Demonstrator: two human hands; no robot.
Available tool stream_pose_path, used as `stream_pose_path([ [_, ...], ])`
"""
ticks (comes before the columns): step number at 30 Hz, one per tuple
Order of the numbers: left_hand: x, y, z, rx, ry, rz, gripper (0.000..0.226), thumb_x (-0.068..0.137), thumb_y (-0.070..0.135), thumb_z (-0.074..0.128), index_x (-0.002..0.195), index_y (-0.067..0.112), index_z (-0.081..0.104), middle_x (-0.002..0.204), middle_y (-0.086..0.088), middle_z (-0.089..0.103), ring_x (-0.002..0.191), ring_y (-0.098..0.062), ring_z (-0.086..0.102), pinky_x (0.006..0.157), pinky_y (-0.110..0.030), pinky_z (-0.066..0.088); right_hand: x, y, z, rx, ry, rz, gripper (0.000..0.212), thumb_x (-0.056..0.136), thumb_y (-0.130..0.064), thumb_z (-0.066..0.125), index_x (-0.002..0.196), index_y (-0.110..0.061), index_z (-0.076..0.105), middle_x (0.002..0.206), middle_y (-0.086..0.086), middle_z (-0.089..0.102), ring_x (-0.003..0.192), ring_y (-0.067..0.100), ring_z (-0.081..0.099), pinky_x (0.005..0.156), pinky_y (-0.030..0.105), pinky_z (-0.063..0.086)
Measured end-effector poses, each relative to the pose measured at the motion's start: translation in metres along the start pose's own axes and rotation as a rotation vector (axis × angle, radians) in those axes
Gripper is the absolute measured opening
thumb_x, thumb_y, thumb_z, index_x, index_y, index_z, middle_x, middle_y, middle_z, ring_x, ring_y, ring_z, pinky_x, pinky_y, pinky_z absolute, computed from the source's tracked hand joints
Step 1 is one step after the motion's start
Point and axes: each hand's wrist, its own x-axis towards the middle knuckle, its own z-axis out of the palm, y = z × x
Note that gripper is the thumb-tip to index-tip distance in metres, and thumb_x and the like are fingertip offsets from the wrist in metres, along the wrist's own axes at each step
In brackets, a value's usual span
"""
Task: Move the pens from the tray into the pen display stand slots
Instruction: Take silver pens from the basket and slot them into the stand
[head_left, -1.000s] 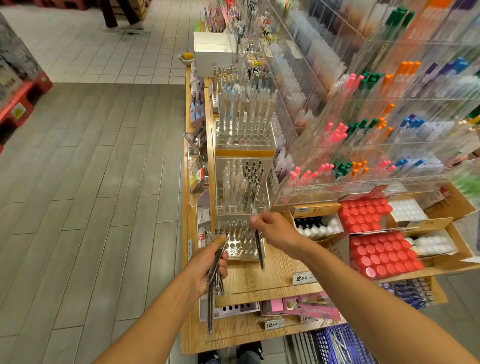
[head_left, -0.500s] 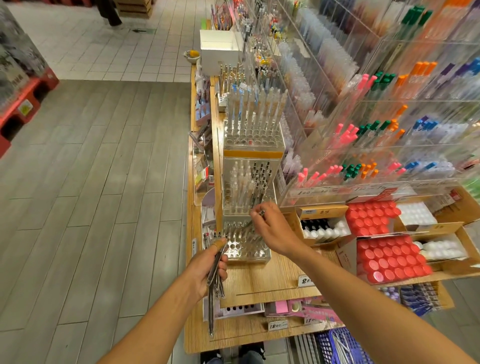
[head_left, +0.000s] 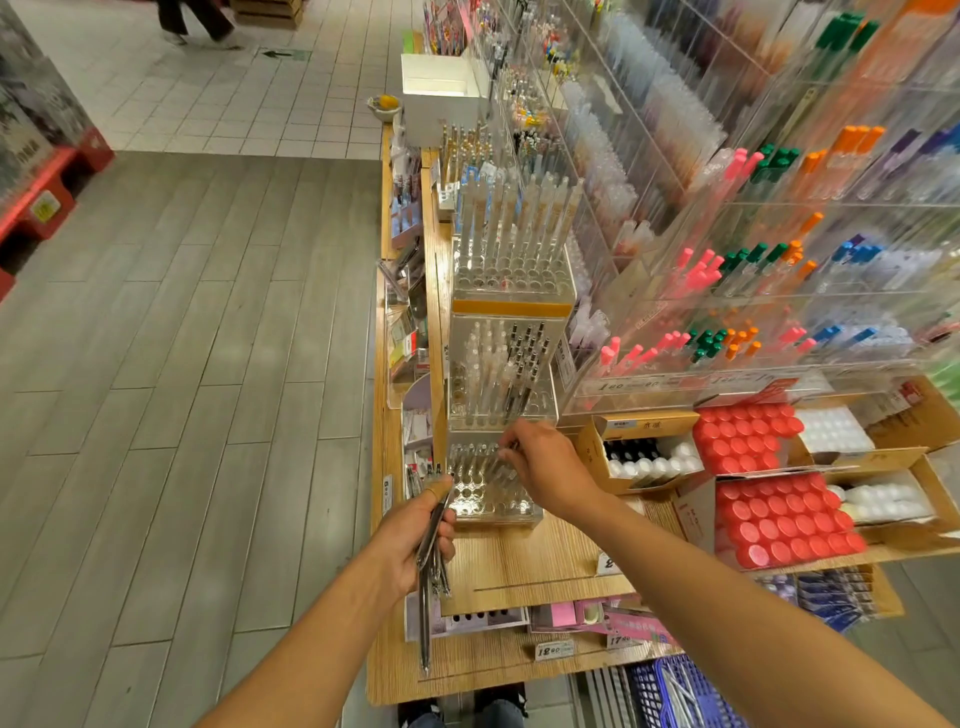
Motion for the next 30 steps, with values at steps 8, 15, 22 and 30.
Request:
stream_pose_path([
  [8,-0.004,0.003,0.003,-0.002,0.020,0.010,0.028,0.091,0.032,0.066,0.109,0.011,0.060,0.062,-0.004,0.056,0.041,-0.011,0.049,0.034,-0.022,0.044,0.004,-0.004,0.009,-0.152,-0.010,-0.039,0.022,0.096,-0.025,0.059,0.107,-0.012,0.073,0.107,0.005,0.055,0.104,0.021,0.049,0.084,0.031,0.044],
  [15,-0.009,0.003,0.008,-0.032,0.037,0.035,0.023,0.092,0.031,0.064,0.102,0.010,0.060,0.060,-0.003,0.056,0.040,-0.010,0.048,0.034,-0.021,0.044,-0.004,-0.011,0.023,-0.220,0.095,0.016,0.021,0.092,-0.026,0.062,0.112,-0.020,0.069,0.105,0.000,0.059,0.101,0.021,0.051,0.081,0.030,0.041],
  [22,-0.017,0.010,0.015,-0.075,0.141,0.162,0.021,0.095,0.029,0.063,0.095,0.008,0.061,0.057,-0.001,0.053,0.040,-0.010,0.047,0.035,-0.021,0.044,-0.041,-0.052,0.025,0.802,-0.107,0.487,0.021,0.087,-0.025,0.070,0.096,-0.016,0.054,0.084,0.002,0.062,0.062,0.010,0.053,0.058,0.026,0.044],
  [30,-0.024,0.015,0.019,-0.054,0.352,0.338,0.031,0.094,0.035,0.064,0.090,0.005,0.061,0.060,-0.004,0.055,0.045,-0.014,0.049,0.041,-0.022,0.044,-0.081,-0.089,0.035,0.955,-0.373,0.506,0.047,0.078,-0.030,0.080,0.106,-0.014,0.046,0.070,-0.003,0.063,0.043,0.009,0.049,0.045,0.022,0.038],
])
